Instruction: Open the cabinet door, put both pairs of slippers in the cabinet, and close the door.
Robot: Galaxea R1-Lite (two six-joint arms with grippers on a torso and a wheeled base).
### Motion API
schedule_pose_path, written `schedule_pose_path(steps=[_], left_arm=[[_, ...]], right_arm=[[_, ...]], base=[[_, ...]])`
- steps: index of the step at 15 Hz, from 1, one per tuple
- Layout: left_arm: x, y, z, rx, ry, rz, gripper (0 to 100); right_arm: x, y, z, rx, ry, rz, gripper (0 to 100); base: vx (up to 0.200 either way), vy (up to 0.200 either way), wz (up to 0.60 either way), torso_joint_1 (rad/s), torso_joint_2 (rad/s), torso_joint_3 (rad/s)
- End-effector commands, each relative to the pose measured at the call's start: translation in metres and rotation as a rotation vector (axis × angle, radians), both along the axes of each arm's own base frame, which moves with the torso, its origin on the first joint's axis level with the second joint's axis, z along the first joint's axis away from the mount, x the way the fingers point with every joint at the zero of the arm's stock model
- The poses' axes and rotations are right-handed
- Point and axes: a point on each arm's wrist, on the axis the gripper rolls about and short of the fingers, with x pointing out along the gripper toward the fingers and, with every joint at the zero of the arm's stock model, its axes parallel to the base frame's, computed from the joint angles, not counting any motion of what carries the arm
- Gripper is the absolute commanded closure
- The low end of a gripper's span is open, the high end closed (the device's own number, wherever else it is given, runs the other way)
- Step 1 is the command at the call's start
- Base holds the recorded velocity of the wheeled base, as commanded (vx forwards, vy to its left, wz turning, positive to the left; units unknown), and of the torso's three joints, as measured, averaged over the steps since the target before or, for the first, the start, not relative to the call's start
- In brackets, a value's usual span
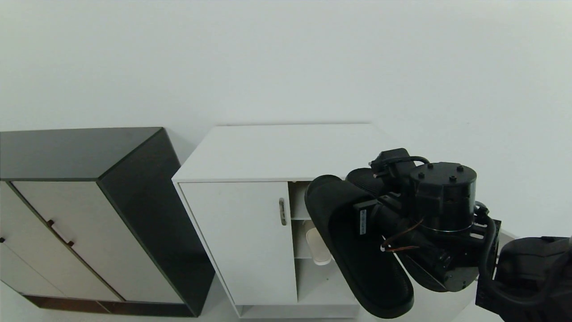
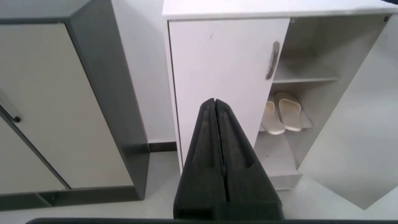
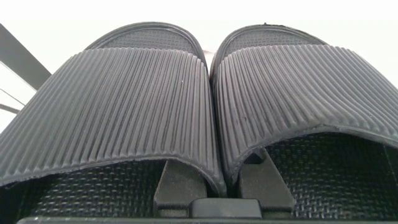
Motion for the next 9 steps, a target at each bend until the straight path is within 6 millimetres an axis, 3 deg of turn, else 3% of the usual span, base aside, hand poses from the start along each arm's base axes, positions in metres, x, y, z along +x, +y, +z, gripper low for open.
schedule_pose_path(steps=[1, 9], left_arm=[[0.0001, 0.0000, 0.0000, 0.000, 0.000, 0.000, 100], [0.0001, 0.0000, 0.0000, 0.000, 0.000, 0.000, 100]], right_arm=[[0.0003, 0.0004, -0.0021, -0.004, 0.004, -0.001, 100], [-0.0001, 0.0000, -0.0043, -0.012, 0.007, 0.001, 100]], base=[[0.000, 0.000, 0.00, -0.227, 0.55, 0.300], [0.000, 0.000, 0.00, -0.217, 0.54, 0.314]])
